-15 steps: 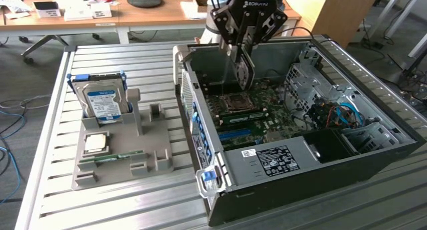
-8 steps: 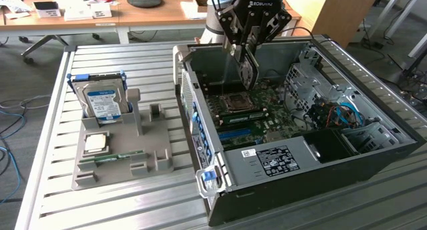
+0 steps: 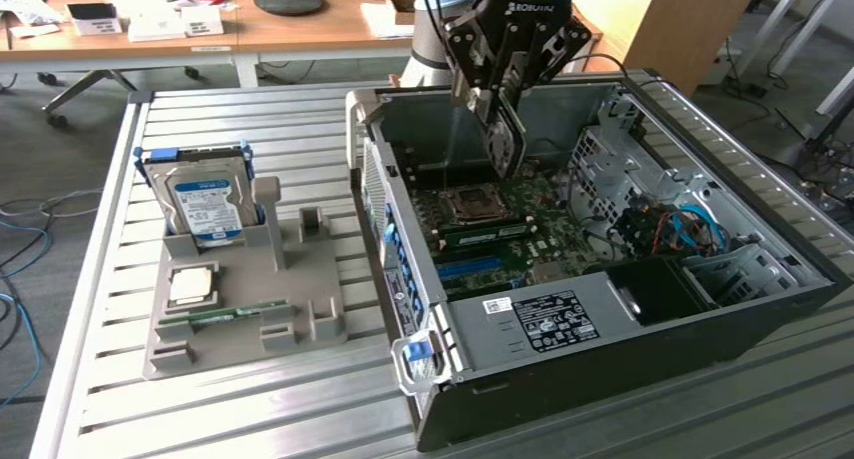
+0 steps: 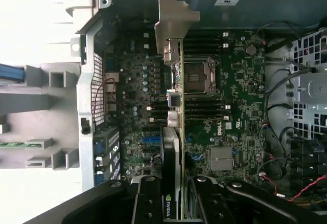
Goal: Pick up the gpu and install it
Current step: 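Pick up the gpu and move the gpu toward the slot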
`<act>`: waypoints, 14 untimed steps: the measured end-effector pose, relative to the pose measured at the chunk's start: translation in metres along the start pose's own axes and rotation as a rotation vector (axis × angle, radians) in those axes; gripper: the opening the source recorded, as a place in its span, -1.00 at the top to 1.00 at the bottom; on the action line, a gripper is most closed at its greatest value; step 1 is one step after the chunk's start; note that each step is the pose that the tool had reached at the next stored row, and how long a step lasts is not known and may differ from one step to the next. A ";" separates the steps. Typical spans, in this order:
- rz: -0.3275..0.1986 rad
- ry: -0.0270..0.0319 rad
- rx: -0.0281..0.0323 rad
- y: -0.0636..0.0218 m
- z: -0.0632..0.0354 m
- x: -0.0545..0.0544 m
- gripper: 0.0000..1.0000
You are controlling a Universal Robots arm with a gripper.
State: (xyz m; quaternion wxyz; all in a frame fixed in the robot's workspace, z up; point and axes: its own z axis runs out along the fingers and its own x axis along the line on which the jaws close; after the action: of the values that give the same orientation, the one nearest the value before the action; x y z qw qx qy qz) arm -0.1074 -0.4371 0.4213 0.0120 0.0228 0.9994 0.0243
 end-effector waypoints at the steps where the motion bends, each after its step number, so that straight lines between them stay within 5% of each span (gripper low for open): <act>1: 0.000 0.0000 0.0000 0.0001 0.0000 -0.001 0.46; 14: 0.000 0.0000 0.0000 0.0007 0.0004 -0.017 0.46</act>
State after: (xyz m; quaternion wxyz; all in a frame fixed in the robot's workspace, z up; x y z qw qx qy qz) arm -0.0908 -0.4371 0.4213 0.0120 0.0228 0.9994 0.0243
